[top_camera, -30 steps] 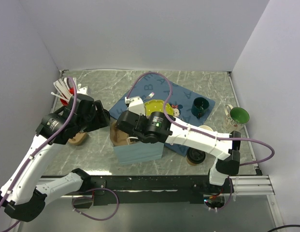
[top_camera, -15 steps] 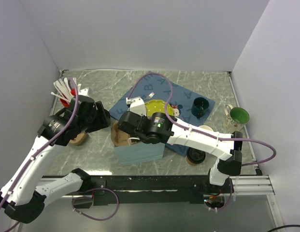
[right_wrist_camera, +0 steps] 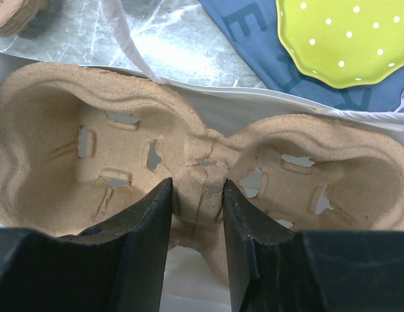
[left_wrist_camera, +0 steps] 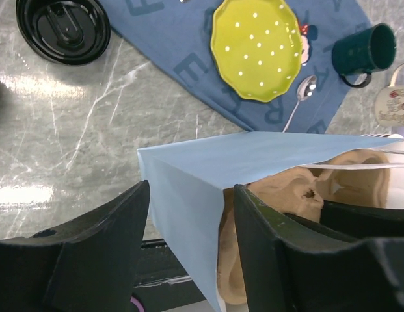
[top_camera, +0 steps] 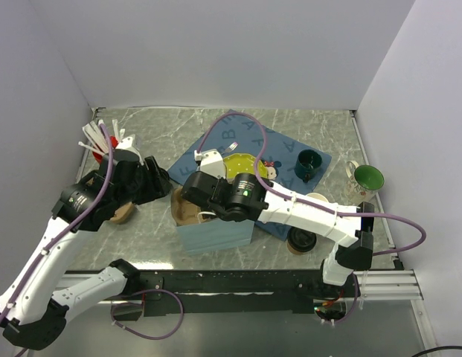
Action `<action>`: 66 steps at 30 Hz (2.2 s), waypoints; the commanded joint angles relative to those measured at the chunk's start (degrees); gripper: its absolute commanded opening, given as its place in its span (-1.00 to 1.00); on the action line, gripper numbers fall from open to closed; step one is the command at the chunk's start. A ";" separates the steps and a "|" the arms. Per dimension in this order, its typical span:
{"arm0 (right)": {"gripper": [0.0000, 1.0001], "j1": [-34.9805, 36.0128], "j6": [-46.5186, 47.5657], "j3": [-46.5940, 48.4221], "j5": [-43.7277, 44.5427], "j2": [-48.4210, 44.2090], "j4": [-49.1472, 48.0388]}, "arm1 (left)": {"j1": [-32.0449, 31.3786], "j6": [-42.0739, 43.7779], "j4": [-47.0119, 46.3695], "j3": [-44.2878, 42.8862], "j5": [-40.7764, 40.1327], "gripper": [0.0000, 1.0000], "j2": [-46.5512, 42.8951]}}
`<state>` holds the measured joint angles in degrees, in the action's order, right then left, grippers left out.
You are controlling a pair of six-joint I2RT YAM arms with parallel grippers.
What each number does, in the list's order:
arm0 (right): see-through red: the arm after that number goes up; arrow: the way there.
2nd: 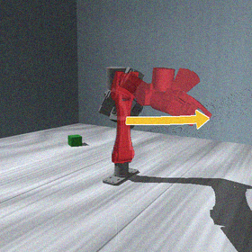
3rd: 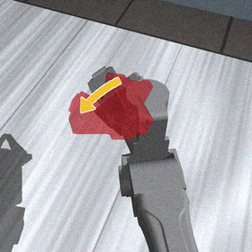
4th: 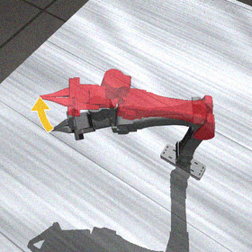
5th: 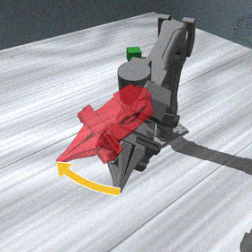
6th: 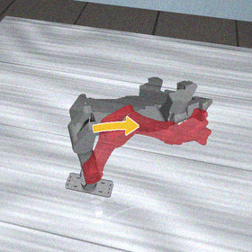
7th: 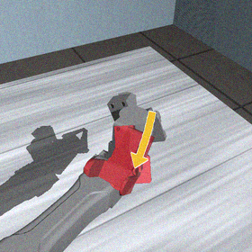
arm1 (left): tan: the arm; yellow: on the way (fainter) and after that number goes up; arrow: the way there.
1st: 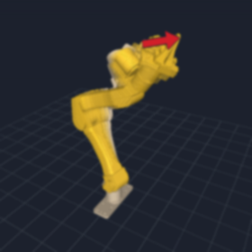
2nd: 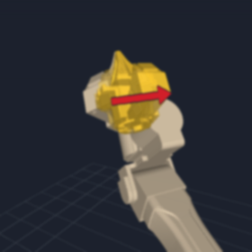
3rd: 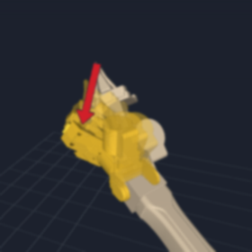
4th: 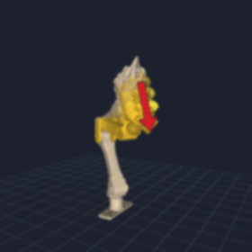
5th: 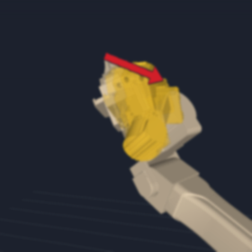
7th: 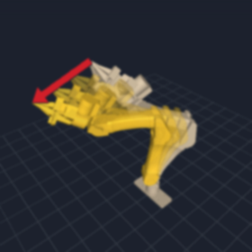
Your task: Pack the takeout coffee
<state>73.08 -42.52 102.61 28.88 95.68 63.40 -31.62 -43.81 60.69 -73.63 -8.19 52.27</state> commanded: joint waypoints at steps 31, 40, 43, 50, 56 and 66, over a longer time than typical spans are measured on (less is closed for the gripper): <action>-0.39 -0.83 0.51 -1.36 1.00 -1.20 2.96 | 0.15 1.27 0.75 1.20 -2.63 0.16 0.11; -0.32 -1.01 1.30 -0.83 0.47 1.79 2.52 | 0.15 1.62 -0.04 -0.55 0.10 0.23 -0.50; -0.30 -1.10 1.21 -2.14 0.21 1.88 1.91 | 0.15 1.54 1.09 -1.08 -0.16 0.24 -0.15; -0.30 -1.45 1.30 -3.46 0.03 1.70 0.59 | 0.15 1.71 6.29 -5.65 -2.20 0.30 0.73; -0.30 -1.54 1.04 -6.01 -0.93 0.91 -2.84 | 0.15 0.48 5.94 -3.64 1.06 0.33 -0.32; -0.18 -1.80 -0.19 -10.41 -0.76 0.74 -5.65 | 0.15 -0.13 6.81 -2.93 3.61 0.42 -1.82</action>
<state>71.94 -41.10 94.39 27.31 95.53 57.47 -31.62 -43.31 66.50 -76.40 -6.66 51.20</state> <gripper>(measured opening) 0.407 0.701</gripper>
